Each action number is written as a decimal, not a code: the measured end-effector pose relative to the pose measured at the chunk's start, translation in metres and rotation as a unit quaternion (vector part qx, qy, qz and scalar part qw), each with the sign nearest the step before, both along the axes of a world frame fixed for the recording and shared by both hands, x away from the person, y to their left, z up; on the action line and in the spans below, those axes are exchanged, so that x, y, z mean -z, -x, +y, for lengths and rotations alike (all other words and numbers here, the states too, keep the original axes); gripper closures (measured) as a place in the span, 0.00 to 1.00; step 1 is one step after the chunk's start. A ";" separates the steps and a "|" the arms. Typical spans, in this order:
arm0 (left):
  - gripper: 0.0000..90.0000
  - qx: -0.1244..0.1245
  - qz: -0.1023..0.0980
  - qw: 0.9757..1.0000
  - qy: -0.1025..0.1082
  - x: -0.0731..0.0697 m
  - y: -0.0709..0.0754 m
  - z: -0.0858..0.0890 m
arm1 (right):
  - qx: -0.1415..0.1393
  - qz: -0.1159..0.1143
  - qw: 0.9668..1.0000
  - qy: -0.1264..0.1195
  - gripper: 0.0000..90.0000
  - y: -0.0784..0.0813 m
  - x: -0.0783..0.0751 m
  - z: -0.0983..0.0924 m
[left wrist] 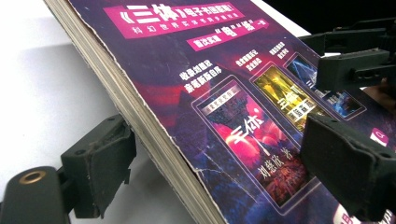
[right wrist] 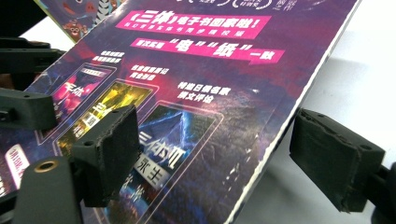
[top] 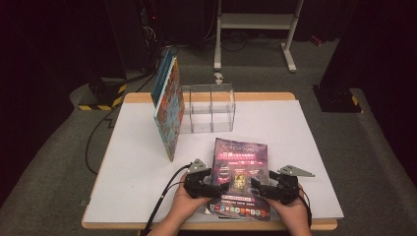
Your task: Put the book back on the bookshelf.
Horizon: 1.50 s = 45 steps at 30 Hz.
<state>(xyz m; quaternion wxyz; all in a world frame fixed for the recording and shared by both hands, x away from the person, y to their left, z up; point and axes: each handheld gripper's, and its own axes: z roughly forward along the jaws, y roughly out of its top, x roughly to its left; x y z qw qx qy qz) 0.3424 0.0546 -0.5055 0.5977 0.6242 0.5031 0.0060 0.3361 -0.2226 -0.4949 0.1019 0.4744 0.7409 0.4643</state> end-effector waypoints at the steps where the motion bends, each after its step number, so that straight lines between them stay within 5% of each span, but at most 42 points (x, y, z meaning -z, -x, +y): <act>1: 0.11 0.003 0.002 1.000 -0.005 0.001 -0.001 0.001 | 0.000 0.001 1.000 0.000 0.17 0.000 0.000 0.000; 8: 0.08 0.009 0.013 1.000 0.007 0.002 -0.004 -0.001 | 0.000 -0.002 1.000 -0.002 0.18 0.001 0.001 0.000; 16: 0.18 0.016 -0.009 1.000 -0.010 -0.004 0.002 -0.002 | 0.004 0.002 1.000 -0.005 0.17 0.002 0.001 0.000; 26: 0.46 -0.001 -0.042 0.999 -0.018 -0.012 0.010 0.002 | -0.006 0.007 1.000 -0.008 0.19 0.004 0.001 0.000; 34: 0.48 -0.006 -0.044 0.999 -0.022 -0.013 0.014 0.000 | -0.015 0.023 0.999 -0.019 0.21 0.004 0.001 0.000; 45: 0.57 0.005 -0.052 0.998 -0.024 -0.015 0.017 0.001 | -0.015 0.005 1.000 0.002 0.31 0.008 -0.005 0.004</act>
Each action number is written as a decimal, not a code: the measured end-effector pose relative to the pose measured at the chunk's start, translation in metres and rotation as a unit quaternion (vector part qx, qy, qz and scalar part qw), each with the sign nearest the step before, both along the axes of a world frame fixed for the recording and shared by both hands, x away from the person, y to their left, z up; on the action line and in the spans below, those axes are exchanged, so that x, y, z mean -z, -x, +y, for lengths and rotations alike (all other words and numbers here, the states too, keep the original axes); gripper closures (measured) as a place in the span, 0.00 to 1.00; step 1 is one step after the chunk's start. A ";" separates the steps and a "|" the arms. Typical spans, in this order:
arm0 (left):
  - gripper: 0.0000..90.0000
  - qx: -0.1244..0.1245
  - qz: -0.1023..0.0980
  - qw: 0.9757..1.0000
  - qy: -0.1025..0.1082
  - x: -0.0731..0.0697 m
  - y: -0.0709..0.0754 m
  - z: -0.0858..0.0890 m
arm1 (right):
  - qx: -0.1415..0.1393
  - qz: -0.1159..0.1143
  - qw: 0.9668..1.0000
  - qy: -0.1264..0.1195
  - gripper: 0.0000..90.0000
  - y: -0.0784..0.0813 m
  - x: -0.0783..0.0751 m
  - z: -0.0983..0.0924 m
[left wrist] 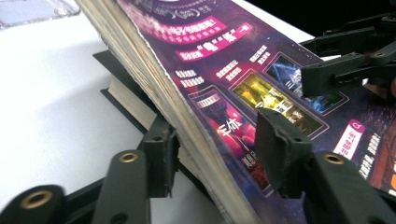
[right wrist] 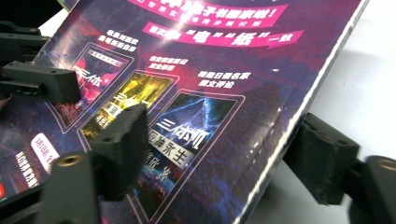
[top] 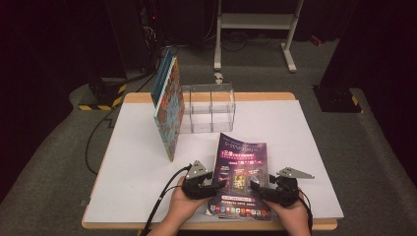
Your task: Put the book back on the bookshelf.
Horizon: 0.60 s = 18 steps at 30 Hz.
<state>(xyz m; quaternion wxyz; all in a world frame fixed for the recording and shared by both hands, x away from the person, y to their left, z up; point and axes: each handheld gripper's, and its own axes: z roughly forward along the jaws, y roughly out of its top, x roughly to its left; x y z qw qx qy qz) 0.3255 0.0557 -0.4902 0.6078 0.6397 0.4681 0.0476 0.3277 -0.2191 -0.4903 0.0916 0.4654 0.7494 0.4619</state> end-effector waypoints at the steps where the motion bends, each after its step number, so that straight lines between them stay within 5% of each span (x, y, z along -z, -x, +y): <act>1: 0.58 -0.002 -0.004 1.000 0.003 -0.001 0.001 0.000 | 0.004 -0.001 1.000 0.002 0.34 0.001 -0.001 0.000; 18: 0.66 -0.001 -0.025 1.000 -0.011 -0.002 0.004 0.000 | 0.014 0.006 1.000 -0.007 0.47 -0.008 -0.004 -0.007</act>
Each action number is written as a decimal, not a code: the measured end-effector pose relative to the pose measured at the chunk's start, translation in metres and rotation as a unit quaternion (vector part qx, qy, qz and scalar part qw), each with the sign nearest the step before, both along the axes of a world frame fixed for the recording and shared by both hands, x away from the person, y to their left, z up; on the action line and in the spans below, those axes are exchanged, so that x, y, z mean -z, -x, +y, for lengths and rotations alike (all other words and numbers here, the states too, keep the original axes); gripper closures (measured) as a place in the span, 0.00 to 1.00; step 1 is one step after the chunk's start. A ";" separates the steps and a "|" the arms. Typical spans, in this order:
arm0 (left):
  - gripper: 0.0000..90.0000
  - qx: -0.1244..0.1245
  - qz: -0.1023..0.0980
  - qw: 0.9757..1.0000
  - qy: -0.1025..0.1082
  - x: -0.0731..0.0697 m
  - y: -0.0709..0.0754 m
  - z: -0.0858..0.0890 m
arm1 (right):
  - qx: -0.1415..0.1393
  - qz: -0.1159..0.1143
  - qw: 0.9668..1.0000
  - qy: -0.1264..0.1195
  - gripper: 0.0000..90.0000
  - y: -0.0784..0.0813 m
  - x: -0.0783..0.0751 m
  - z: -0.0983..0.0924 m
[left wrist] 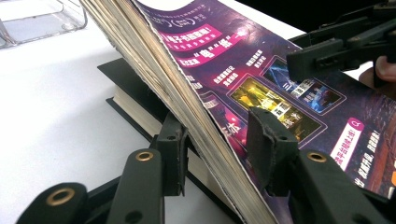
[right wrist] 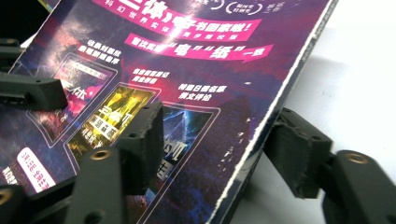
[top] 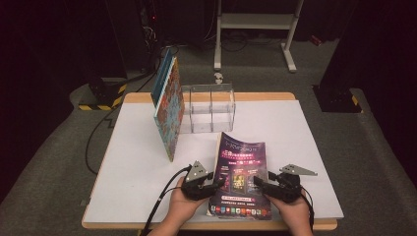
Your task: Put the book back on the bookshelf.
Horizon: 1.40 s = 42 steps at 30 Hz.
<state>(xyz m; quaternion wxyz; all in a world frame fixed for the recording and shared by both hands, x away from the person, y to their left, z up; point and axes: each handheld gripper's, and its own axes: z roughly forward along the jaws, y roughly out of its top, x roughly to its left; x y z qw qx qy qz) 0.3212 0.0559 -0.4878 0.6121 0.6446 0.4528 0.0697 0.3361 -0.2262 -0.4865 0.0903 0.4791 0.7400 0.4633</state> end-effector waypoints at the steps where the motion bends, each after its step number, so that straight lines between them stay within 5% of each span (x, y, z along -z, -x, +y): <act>1: 0.67 -0.001 -0.001 1.000 0.001 0.000 0.000 0.000 | 0.001 0.000 1.000 -0.001 0.49 0.000 -0.001 0.000; 25: 0.75 -0.008 -0.001 1.000 0.003 -0.006 0.006 0.013 | -0.021 -0.026 0.999 0.015 0.72 0.005 -0.014 0.010; 42: 0.83 -0.063 -0.039 0.997 0.004 -0.022 0.006 0.053 | -0.045 -0.062 0.997 0.006 0.75 0.002 -0.032 0.051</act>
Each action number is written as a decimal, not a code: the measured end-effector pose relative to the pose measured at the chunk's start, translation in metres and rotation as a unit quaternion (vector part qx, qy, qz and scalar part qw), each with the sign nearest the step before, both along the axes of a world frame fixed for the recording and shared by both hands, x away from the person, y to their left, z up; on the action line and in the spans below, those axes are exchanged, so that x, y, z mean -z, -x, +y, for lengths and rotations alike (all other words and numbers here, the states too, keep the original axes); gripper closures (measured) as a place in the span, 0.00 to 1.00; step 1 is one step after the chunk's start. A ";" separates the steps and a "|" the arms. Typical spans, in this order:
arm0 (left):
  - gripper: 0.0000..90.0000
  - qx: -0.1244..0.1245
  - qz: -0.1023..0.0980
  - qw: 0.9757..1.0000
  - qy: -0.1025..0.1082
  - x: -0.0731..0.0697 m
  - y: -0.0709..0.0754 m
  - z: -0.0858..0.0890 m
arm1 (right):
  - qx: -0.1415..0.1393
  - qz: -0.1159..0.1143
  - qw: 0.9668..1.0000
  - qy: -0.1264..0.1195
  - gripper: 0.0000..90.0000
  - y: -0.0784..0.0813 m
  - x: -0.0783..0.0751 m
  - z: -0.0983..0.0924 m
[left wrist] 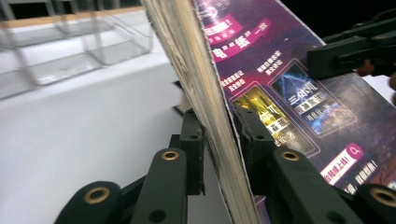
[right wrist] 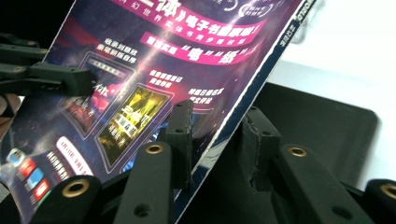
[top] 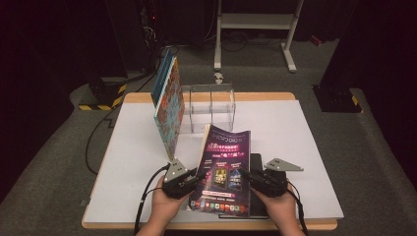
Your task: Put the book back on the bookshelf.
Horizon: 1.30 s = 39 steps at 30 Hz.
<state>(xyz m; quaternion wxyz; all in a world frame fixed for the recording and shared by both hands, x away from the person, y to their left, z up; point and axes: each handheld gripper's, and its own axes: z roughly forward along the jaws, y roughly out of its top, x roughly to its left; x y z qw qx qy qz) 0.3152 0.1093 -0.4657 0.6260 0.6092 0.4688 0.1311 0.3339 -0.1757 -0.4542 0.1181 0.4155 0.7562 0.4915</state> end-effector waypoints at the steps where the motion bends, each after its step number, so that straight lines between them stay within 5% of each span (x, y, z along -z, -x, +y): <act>1: 0.84 -0.006 -0.003 1.000 -0.003 0.000 0.000 0.003 | -0.002 -0.002 1.000 0.001 0.75 -0.001 -0.001 0.005; 5: 0.85 -0.026 -0.013 0.999 -0.017 0.000 -0.004 0.015 | -0.007 -0.008 1.000 0.003 0.75 -0.007 -0.005 0.024; 17: 0.89 -0.082 -0.048 0.995 -0.004 -0.002 -0.012 0.039 | -0.023 -0.032 0.999 0.010 0.79 -0.022 -0.013 0.067; 28: 0.89 -0.073 -0.096 0.993 0.014 -0.023 -0.019 0.018 | -0.008 -0.066 0.998 0.004 0.82 -0.027 -0.035 0.048; 39: 0.89 -0.047 -0.100 0.993 0.030 -0.037 -0.049 -0.013 | 0.037 -0.089 0.995 -0.002 0.85 -0.042 -0.048 0.016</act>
